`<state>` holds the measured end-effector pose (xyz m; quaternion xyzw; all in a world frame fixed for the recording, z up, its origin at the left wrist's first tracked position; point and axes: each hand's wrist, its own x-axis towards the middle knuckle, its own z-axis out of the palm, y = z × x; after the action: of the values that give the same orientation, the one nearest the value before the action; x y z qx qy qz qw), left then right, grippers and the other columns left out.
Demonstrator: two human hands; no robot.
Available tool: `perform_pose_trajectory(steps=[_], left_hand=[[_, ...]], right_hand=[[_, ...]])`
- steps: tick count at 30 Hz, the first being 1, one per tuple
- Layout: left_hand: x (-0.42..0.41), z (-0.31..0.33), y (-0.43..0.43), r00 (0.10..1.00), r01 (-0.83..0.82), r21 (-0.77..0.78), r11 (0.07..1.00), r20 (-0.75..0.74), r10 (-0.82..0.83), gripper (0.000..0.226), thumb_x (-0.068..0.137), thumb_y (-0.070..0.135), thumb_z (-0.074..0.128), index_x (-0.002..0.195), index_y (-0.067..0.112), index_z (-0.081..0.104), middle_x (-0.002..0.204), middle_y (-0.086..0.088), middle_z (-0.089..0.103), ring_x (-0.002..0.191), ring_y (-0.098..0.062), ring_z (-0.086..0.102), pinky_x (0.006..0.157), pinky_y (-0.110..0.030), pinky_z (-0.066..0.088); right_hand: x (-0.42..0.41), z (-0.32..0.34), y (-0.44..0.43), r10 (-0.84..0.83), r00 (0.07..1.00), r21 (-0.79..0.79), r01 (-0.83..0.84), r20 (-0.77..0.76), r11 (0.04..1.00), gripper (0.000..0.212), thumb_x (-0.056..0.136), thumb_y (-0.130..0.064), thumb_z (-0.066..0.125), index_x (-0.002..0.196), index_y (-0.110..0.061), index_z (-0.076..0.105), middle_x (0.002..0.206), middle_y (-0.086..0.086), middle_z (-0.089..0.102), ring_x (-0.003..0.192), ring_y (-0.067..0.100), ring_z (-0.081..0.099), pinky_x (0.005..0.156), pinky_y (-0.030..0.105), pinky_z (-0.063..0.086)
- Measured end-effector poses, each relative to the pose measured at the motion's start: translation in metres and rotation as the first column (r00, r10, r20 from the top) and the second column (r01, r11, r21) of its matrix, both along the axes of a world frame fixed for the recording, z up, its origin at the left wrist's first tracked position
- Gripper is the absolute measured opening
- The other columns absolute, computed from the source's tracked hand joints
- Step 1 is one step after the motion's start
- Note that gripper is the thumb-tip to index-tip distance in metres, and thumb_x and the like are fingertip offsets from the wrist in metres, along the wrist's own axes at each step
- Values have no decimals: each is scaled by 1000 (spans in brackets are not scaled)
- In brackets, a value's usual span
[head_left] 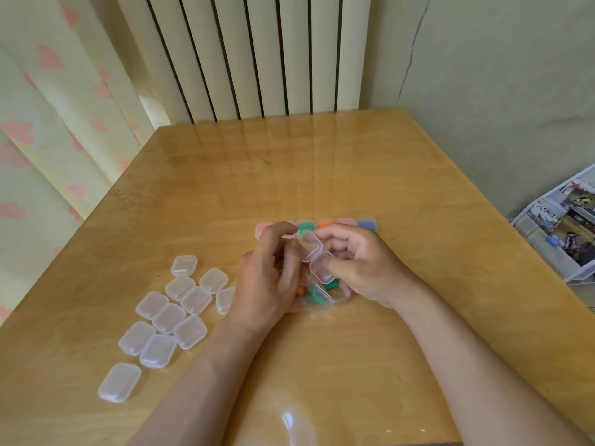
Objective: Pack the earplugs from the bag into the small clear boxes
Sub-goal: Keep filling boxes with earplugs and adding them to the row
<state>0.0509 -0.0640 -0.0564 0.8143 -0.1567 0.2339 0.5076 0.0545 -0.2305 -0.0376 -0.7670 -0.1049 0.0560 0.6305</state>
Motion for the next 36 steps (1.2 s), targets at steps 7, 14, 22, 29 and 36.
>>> perform_pose_trajectory(steps=[7,14,22,29,36], left_hand=[[-1,3,-1,997,68,-42,997,-38,-70,24,88,27,75,107,29,61,73,11,67,62,-9,64,60,-16,49],[0,16,1,949,-49,-284,958,-311,-44,21,95,13,66,115,18,65,79,7,67,47,-18,68,37,-25,47],[-7,24,-1,875,-11,-421,907,-443,-195,37,96,11,63,131,20,59,86,-14,72,53,-27,71,36,-23,47],[-8,25,-3,863,9,-396,918,-461,-207,46,96,0,58,137,20,54,88,-15,73,54,-23,72,36,-24,48],[-5,21,0,880,28,-341,939,-437,-185,49,94,-5,58,135,22,55,107,-11,67,60,-21,74,40,-25,51]], right_hand=[[-2,2,-2,17,1000,14,-17,11,1000,40,87,6,54,113,-22,66,86,-7,70,71,11,65,40,23,42],[3,5,-12,-78,997,79,77,8,994,22,73,-8,47,89,-9,61,78,10,69,63,22,66,39,29,44],[2,3,-20,-32,998,-285,48,58,957,24,75,8,53,69,-14,61,67,1,65,45,18,59,44,31,49],[0,5,-23,42,999,-393,-43,-12,919,30,75,8,57,66,-20,64,58,1,63,44,11,56,46,28,49],[-2,9,-22,68,998,-512,-58,1,857,27,76,1,60,64,-23,60,64,-7,62,48,0,54,50,16,44]])
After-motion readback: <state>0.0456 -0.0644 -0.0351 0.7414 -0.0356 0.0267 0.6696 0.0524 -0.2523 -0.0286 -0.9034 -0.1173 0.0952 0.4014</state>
